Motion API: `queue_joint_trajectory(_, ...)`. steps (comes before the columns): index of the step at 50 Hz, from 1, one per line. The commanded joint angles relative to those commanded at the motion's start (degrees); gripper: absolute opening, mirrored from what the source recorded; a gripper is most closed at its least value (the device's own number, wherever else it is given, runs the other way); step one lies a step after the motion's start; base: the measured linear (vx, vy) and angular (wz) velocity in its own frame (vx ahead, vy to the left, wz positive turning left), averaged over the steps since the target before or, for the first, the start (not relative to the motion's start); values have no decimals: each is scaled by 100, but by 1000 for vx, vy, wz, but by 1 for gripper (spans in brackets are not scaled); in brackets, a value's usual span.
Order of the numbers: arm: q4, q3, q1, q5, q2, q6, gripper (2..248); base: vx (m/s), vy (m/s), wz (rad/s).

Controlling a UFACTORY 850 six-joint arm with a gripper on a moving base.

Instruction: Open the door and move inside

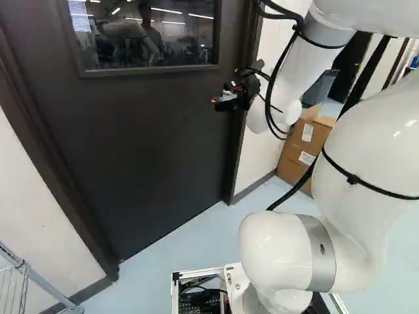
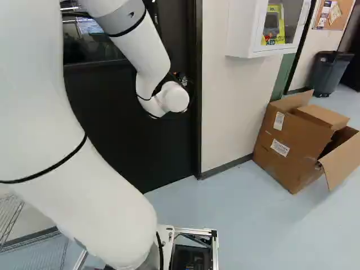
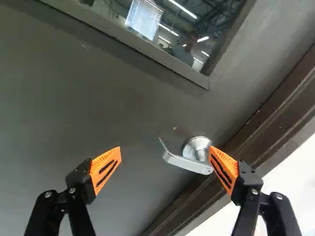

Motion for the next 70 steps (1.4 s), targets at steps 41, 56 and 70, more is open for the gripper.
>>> queue_joint_trajectory(41, -375, -793, 127, 49, -1071, 0, 247, 0, 0, 0)
queue_joint_trajectory(56, -375, -762, 157, 49, -1244, 0, 247, 0, 0, 0)
queue_joint_trajectory(70, -375, -543, 243, 49, -1241, 0, 247, 0, 0, 0)
